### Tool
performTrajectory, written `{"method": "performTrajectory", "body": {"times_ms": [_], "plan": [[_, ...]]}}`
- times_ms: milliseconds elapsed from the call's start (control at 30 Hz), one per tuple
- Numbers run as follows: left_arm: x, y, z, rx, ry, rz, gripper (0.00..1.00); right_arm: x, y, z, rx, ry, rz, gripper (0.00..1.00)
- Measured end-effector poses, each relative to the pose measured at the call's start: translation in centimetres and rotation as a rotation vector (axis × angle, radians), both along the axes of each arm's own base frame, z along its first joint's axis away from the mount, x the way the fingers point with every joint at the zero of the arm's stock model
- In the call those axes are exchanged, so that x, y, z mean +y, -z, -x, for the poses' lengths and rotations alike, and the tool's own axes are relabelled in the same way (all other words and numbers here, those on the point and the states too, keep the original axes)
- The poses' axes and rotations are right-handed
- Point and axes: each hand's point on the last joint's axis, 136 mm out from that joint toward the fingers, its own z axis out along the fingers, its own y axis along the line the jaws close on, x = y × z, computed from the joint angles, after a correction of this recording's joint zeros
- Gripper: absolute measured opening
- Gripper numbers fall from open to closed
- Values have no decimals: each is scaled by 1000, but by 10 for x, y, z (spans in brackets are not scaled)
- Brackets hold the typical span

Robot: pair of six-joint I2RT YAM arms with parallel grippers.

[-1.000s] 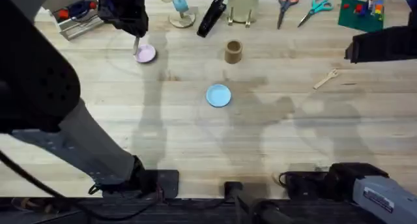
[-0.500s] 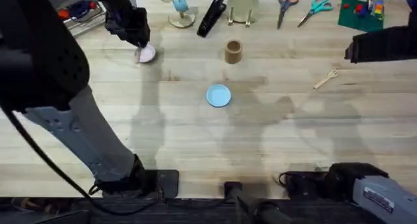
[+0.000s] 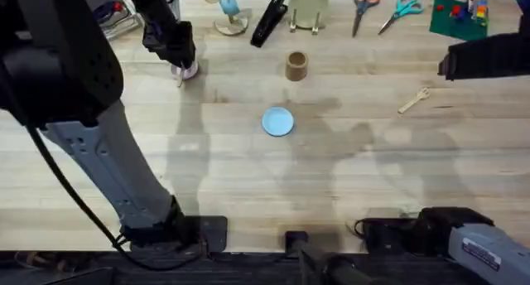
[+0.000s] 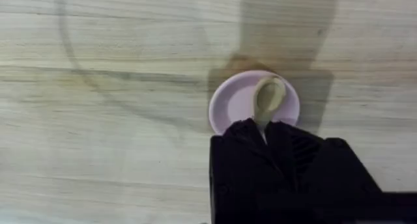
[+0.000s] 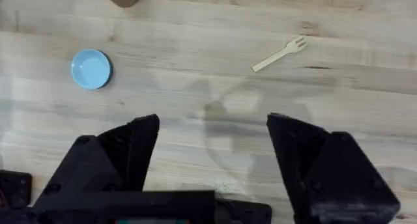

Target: Pick up a utensil and set it on the pink plate, then put the other utensil in the container.

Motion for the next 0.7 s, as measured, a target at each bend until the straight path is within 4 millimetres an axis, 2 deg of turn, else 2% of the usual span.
{"method": "performTrajectory", "body": {"times_ms": [700], "plan": [[0,0,-3,-9,0,-1,46,0,0,0,0,0,0,995]]}}
